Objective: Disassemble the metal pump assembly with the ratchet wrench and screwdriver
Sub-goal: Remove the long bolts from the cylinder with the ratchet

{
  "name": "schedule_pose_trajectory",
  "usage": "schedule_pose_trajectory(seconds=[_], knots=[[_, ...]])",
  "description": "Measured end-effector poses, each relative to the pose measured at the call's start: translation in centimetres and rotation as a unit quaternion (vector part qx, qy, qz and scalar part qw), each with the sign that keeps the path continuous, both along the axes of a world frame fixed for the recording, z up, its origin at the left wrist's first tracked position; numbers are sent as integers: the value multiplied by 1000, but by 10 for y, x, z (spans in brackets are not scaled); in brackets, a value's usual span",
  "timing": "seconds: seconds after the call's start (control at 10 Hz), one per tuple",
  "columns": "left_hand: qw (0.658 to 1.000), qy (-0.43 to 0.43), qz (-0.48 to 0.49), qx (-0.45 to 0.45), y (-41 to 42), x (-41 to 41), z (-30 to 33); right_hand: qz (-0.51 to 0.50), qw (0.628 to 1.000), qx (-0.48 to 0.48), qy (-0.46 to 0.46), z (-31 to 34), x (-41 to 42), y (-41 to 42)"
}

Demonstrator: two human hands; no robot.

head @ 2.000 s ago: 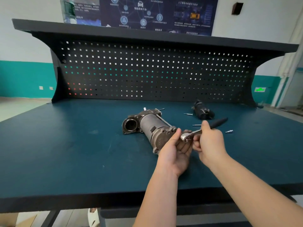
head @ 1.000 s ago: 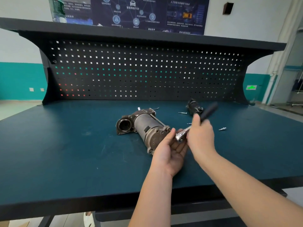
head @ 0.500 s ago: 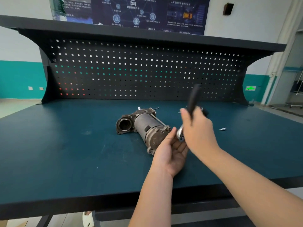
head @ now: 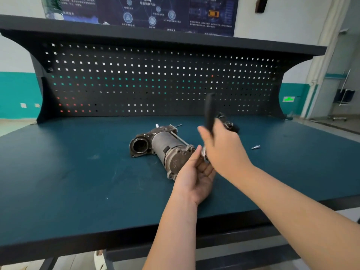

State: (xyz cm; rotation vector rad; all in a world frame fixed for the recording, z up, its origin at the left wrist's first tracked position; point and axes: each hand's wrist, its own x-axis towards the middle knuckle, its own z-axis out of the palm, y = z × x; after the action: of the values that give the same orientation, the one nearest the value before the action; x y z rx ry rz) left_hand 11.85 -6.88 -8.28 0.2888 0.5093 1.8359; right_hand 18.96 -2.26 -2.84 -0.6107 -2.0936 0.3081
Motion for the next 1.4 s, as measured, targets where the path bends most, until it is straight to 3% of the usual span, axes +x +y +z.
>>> schedule_pose_trajectory(seconds=[0.1,0.2,0.3,0.4,0.5,0.6,0.7,0.8,0.9,1.0,1.1,1.2,1.3,1.4], knots=[[1000,10,-11,-7,-1,-1,-1,11,996,91,-2,-9,-8,-9],[1000,-8,-11,-4,-2,-1,-1,-70,939,-270,200,-14,-15,-9],[1000,-12,4,-3,-1,0,-2,8,759,-576,304,-5,-11,0],[1000,-3,-2,6,0,2,-2,-18,970,-224,95,-1,0,6],[1000,13,-26,11,-1,-1,-3,36,988,135,-59,-5,-2,-10],[999,-4,-45,9,-3,-4,-4,-21,999,21,38,-15,-16,-22],[999,-22,-16,17,-3,-4,-4,-45,803,-512,302,-11,-19,-11],[1000,-24,-8,15,-1,-2,-6,29,622,-685,378,-9,-11,-3],[1000,-3,-12,16,1,-1,-5,-26,971,-205,122,-7,-5,-6],[998,-3,-58,26,-3,-3,-1,1,993,113,-31,-8,-12,-17],[999,-12,-38,18,-3,-4,-3,-75,977,-139,142,-10,-22,-23],[1000,-25,-6,14,-2,-4,-6,-7,675,-608,417,-8,-25,-8],[1000,-26,-5,14,0,-3,-6,-26,814,-498,299,-10,-17,-3],[1000,-15,-14,20,0,-2,-6,-19,999,-23,25,-7,-6,-10]])
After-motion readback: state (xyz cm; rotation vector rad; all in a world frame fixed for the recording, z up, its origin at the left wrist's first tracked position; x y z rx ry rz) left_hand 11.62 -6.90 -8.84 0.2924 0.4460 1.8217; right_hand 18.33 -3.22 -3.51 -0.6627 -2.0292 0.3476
